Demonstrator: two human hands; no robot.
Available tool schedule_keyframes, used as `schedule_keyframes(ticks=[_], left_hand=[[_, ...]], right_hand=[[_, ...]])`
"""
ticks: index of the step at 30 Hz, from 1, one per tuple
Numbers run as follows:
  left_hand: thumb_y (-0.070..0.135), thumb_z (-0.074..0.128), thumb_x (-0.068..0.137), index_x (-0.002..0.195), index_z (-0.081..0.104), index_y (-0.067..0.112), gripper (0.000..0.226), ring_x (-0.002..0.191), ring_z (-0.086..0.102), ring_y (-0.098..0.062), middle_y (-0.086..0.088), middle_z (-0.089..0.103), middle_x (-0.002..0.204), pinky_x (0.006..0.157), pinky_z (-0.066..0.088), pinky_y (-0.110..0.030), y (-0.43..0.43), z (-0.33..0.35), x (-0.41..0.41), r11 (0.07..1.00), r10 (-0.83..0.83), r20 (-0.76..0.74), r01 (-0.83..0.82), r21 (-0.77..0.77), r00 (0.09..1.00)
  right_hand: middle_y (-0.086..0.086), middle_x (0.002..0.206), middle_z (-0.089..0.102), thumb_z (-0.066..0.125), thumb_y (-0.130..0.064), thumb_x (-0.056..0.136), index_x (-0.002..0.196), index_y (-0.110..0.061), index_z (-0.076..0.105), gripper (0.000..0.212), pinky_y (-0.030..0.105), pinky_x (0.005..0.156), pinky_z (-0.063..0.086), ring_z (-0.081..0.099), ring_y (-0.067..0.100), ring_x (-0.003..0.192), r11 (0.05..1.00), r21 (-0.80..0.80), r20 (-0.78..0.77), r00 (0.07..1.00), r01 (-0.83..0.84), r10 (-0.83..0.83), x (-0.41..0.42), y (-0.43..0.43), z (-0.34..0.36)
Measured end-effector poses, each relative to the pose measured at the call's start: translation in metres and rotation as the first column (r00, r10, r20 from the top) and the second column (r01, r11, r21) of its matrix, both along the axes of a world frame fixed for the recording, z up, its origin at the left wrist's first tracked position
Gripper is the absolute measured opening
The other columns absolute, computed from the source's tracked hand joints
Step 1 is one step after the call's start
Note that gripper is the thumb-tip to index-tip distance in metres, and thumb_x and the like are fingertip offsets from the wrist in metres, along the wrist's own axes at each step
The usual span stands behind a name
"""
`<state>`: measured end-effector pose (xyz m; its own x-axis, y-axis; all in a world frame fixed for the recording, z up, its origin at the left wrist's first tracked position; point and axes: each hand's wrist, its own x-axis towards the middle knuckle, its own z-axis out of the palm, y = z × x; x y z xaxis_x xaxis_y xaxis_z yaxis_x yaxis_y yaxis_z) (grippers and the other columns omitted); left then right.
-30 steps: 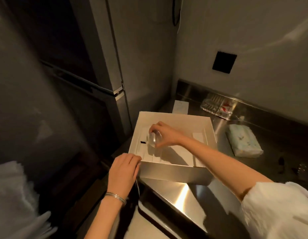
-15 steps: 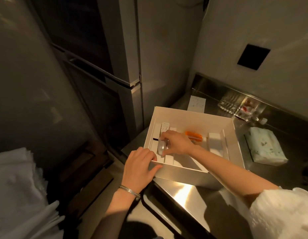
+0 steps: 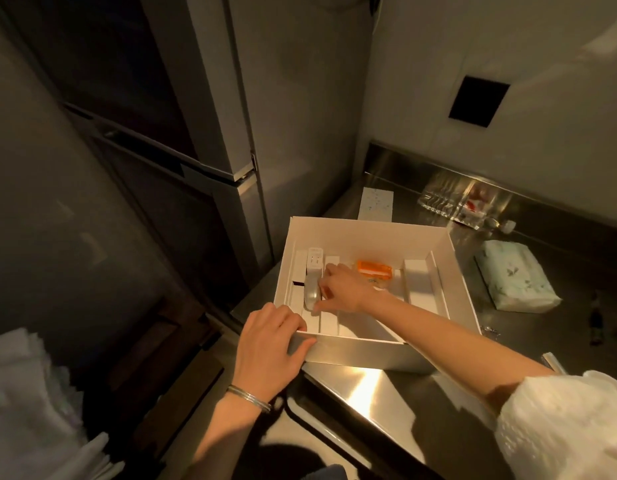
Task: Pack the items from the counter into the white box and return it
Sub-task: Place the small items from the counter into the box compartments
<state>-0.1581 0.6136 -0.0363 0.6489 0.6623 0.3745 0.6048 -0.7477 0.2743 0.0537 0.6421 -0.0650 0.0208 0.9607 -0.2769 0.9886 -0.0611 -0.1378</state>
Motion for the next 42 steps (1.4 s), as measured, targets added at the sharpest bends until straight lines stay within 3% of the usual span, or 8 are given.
schedule_keyframes(ticks=[6,10,14,20,28,32,38,42], left_hand=[[0.045,0.049,0.079,0.075,0.066,0.024,0.027,0.080,0.057,-0.015,0.008,0.062,0.078,0.090,0.034,-0.031,-0.008,0.002,0.008,0.994,-0.075,0.000,0.075,0.085,0.997],[0.043,0.047,0.081,0.077,0.065,0.025,0.026,0.075,0.056,-0.010,0.010,0.060,0.077,0.072,0.038,-0.022,-0.029,0.003,0.037,0.986,-0.167,0.026,0.167,0.016,0.986],[0.042,0.047,0.082,0.077,0.066,0.027,0.025,0.070,0.057,-0.009,0.012,0.061,0.075,0.066,0.030,-0.023,-0.041,-0.002,0.057,0.987,-0.159,0.007,0.159,0.011,0.987],[0.048,0.047,0.079,0.074,0.065,0.028,0.027,0.066,0.055,-0.009,0.013,0.061,0.074,0.059,0.030,-0.024,-0.040,-0.002,0.059,0.991,-0.129,-0.004,0.129,0.030,0.992],[0.051,0.049,0.079,0.072,0.064,0.028,0.029,0.066,0.051,-0.009,0.012,0.060,0.072,0.058,0.031,-0.026,-0.041,-0.005,0.060,0.998,-0.060,-0.032,0.061,0.023,0.998],[0.051,0.049,0.079,0.070,0.063,0.028,0.029,0.064,0.052,-0.010,0.013,0.060,0.071,0.057,0.031,-0.026,-0.042,-0.004,0.061,0.998,-0.050,-0.038,0.051,0.029,0.998],[0.050,0.049,0.079,0.070,0.062,0.027,0.028,0.064,0.050,-0.010,0.013,0.057,0.068,0.056,0.031,-0.028,-0.042,-0.005,0.061,0.998,-0.059,-0.036,0.060,0.037,0.998],[0.049,0.048,0.080,0.071,0.062,0.026,0.029,0.066,0.049,-0.011,0.012,0.059,0.070,0.057,0.029,-0.027,-0.040,-0.007,0.061,0.996,-0.070,-0.030,0.071,0.057,0.997]], right_hand=[[0.004,0.094,0.061,0.067,-0.035,0.081,0.086,-0.012,0.063,0.023,0.032,0.073,0.048,0.056,0.020,0.083,0.996,0.044,-0.294,0.954,0.079,-0.063,0.030,-0.027,0.044],[-0.003,0.090,0.061,0.061,-0.016,0.086,0.090,-0.016,0.063,0.005,0.024,0.073,0.045,0.054,0.011,0.082,0.962,0.251,-0.214,0.975,0.112,-0.058,0.083,-0.081,0.089],[0.008,0.094,0.065,0.062,-0.006,0.084,0.091,-0.006,0.064,0.008,0.028,0.079,0.047,0.055,0.015,0.086,0.827,0.385,-0.277,0.906,0.410,-0.320,0.151,-0.129,0.097],[0.016,0.109,0.065,0.064,-0.009,0.084,0.104,-0.004,0.063,0.020,0.034,0.089,0.046,0.060,0.029,0.103,0.804,0.162,-0.276,0.808,0.573,-0.520,0.210,-0.132,0.032],[0.014,0.142,0.039,0.072,-0.026,0.078,0.139,-0.015,0.038,0.071,0.037,0.103,0.035,0.042,0.032,0.125,0.902,-0.018,-0.205,0.881,0.432,-0.426,0.220,-0.096,-0.021],[0.017,0.134,0.041,0.073,-0.034,0.074,0.135,-0.021,0.043,0.070,0.040,0.101,0.039,0.045,0.037,0.118,0.879,0.010,-0.116,0.874,0.477,-0.472,0.226,-0.095,-0.039],[0.020,0.121,0.052,0.066,-0.023,0.079,0.117,-0.006,0.051,0.045,0.033,0.078,0.041,0.050,0.031,0.105,0.699,0.127,-0.396,0.682,0.704,-0.615,0.227,-0.108,-0.027],[0.012,0.104,0.058,0.057,-0.006,0.083,0.101,-0.010,0.049,0.020,0.027,0.064,0.049,0.057,0.026,0.093,0.605,0.126,-0.787,0.451,0.786,-0.422,0.211,-0.126,0.030]])
